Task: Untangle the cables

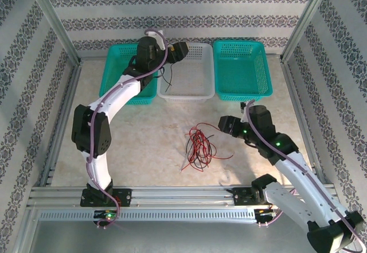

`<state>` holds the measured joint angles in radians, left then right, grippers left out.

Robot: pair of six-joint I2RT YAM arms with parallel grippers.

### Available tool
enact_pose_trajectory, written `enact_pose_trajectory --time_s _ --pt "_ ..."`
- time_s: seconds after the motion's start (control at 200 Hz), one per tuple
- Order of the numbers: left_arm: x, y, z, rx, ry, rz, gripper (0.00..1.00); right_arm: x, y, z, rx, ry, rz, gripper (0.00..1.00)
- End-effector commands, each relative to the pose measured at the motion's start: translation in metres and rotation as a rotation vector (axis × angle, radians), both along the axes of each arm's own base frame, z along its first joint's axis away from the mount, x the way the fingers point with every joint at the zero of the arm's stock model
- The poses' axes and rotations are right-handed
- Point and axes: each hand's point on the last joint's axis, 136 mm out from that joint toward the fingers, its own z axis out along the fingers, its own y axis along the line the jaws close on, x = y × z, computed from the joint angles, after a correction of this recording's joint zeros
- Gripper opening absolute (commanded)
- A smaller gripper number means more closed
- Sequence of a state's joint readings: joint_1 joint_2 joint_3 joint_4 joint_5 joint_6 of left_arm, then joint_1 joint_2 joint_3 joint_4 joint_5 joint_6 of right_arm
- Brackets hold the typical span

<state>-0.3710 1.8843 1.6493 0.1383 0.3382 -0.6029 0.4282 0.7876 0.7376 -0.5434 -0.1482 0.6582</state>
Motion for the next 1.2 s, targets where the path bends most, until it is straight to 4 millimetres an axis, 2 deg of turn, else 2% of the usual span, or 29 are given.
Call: enact_pose_trajectory --time_s 0.0,0.07,0.125,0.215,0.255,0.385,0.455,0.655,0.725,0.79,0.884,0.964,1.099,1.194 --pt "-0.011 0.009 0.023 0.041 -0.036 -0.005 0.82 0.005 0.002 0.003 -0.035 -0.008 -0.007 0.62" --pt "-0.013 0.003 0.011 0.075 0.018 -0.054 0.84 0.006 0.006 0.002 -0.05 -0.005 0.005 0.61" --pt "-0.016 -0.006 -0.001 0.083 0.073 -0.113 0.9 0.007 0.008 0.003 -0.059 -0.006 0.01 0.61" --pt "-0.023 -0.019 -0.021 0.092 0.197 -0.199 0.92 0.009 0.008 0.004 -0.066 -0.008 0.006 0.61" --pt "-0.027 -0.024 -0.032 0.102 0.254 -0.228 1.0 0.009 0.008 0.006 -0.066 -0.011 0.003 0.61" --pt "-0.043 -0.029 -0.055 0.215 0.363 -0.258 1.0 0.008 0.005 0.01 -0.072 -0.018 -0.002 0.62" --pt "-0.051 -0.03 -0.05 0.257 0.344 -0.255 1.0 0.008 0.005 0.012 -0.077 -0.018 -0.003 0.62" --pt "-0.082 -0.027 -0.003 0.197 0.19 -0.243 1.0 0.01 0.009 0.004 -0.078 0.017 0.002 0.62" --pt "-0.098 -0.025 0.003 0.143 0.172 -0.254 0.92 0.011 0.013 -0.003 -0.068 0.034 0.004 0.61" --pt "-0.114 -0.024 0.002 0.099 0.174 -0.279 0.79 0.012 0.02 -0.009 -0.057 0.048 0.011 0.6" --pt "-0.137 -0.021 -0.016 0.042 0.234 -0.3 0.57 0.011 0.032 -0.023 -0.056 0.075 0.029 0.59" --pt "-0.158 -0.019 -0.035 0.038 0.286 -0.324 0.43 0.009 0.044 -0.036 -0.076 0.101 0.052 0.58" --pt "-0.197 -0.02 -0.069 0.073 0.349 -0.364 0.26 0.005 0.06 -0.058 -0.12 0.145 0.088 0.53" --pt "-0.219 -0.022 -0.092 0.083 0.397 -0.396 0.24 0.002 0.063 -0.075 -0.162 0.175 0.097 0.51"
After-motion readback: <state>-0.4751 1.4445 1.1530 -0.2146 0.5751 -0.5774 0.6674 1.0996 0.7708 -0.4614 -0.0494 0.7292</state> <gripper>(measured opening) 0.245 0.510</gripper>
